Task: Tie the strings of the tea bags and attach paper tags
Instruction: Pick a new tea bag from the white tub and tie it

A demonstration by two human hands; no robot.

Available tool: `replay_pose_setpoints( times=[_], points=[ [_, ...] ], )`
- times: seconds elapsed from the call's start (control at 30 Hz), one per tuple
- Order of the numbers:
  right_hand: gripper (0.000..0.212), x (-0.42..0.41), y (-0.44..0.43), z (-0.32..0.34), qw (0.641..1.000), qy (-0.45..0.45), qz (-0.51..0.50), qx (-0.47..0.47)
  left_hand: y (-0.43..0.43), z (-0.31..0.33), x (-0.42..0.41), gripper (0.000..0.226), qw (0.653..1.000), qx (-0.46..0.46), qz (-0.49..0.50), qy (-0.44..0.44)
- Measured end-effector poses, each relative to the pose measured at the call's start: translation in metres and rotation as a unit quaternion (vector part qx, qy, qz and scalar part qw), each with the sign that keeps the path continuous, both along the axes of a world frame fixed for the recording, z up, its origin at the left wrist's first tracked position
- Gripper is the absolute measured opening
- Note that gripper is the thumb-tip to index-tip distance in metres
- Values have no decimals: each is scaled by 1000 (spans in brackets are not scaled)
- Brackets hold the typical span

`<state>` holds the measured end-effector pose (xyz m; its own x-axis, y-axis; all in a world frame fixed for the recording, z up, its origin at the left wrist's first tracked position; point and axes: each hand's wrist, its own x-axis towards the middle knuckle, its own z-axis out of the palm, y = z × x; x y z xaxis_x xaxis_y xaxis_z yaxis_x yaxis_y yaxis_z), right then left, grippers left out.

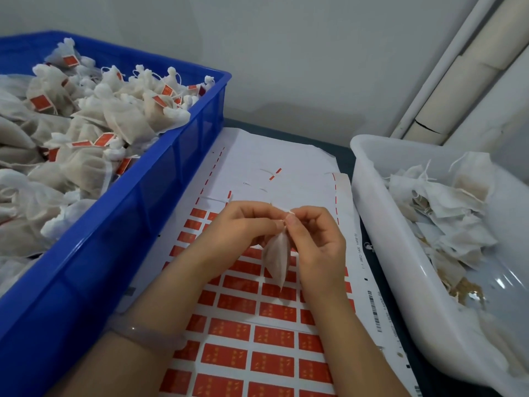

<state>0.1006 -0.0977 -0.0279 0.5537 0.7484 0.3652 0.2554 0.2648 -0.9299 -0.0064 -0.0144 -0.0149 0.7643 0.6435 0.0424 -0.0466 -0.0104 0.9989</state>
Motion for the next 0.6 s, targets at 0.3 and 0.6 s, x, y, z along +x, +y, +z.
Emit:
replay_pose_setpoints(
  times=[0.3,0.6],
  points=[
    [6,-3,-2,0,1000,13,4,0,-1,-1,1,12,999,45,24,4],
    [16,-5,0,-1,998,56,20,-22,1,-2,1,18,999,37,17,2]
  ],
)
